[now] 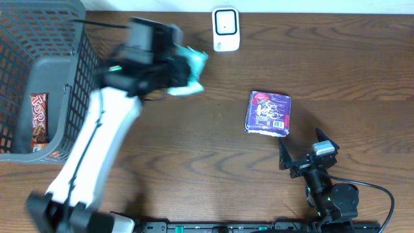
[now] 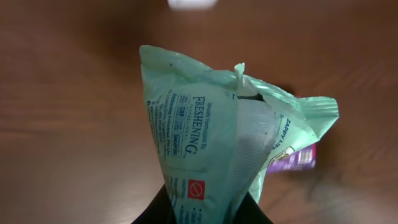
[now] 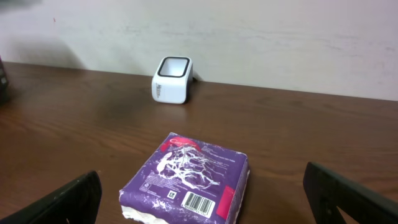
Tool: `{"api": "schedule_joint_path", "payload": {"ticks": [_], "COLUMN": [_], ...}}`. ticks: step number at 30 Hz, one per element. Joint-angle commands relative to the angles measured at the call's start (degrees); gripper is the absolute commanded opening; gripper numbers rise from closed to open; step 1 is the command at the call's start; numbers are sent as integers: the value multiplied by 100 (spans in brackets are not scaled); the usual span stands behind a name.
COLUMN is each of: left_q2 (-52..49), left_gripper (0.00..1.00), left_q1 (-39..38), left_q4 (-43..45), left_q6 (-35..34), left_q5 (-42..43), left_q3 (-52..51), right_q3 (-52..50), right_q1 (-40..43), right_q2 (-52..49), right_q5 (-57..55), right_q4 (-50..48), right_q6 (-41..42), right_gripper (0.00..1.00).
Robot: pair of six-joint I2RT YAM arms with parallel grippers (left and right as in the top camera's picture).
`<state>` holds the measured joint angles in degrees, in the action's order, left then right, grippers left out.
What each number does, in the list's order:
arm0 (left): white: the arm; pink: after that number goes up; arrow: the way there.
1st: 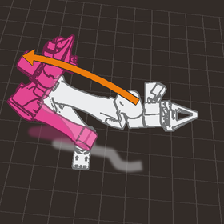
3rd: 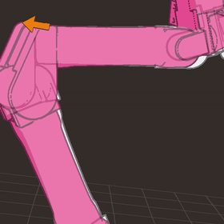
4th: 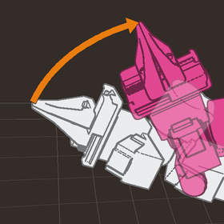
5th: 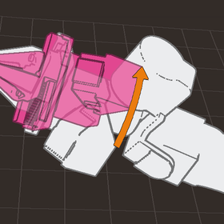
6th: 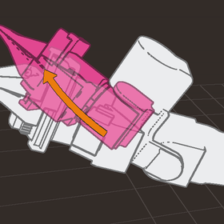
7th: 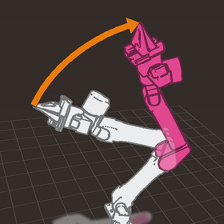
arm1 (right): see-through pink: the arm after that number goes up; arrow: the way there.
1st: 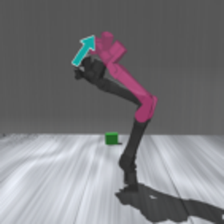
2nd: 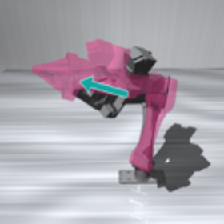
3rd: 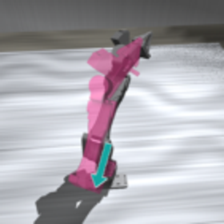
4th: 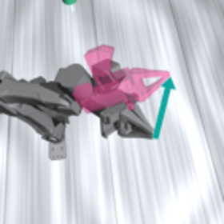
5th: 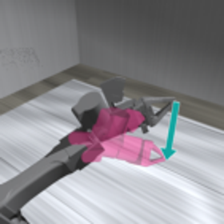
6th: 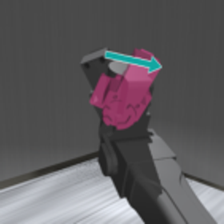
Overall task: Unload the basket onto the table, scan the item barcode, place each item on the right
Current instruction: 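Carry the green wipes pouch with the left gripper toward the scanner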
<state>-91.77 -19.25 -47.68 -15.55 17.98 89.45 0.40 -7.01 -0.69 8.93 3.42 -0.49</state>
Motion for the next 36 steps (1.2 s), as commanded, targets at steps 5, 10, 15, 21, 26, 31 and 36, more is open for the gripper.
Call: {"api": "schedule_joint_path", "payload": {"ticks": [5,10,15,21,26,31,36], "left_q2": [-1327,-1714,-1947,-1587,-601,531,1161], "left_gripper": [7,27,59,70,79,98,98], "left_q1": [-890,-951,-944,-734,-254,247,627], "left_q4": [400,846,1108,944,837,214,-496], "left_q6": [-258,-258,-254,-59,-61,-59,50], "left_q5": [-267,-267,-407,-739,-702,-713,-743], "left_q3": [-11,-11,-11,151,232,229,229], "right_q3": [-9,-9,-9,-9,-9,-9,-9], "right_q1": [-17,-17,-17,-17,-17,-17,-17], "right_q2": [37,37,37,37,37,37,37], "right_q5": [-46,-46,-44,-44,-46,-44,-44], "right_q4": [22,22,22,22,22,22,22], "right_q6": [44,46,46,46,46,46,44], "right_gripper": [99,99,99,99,99,99,99]}}
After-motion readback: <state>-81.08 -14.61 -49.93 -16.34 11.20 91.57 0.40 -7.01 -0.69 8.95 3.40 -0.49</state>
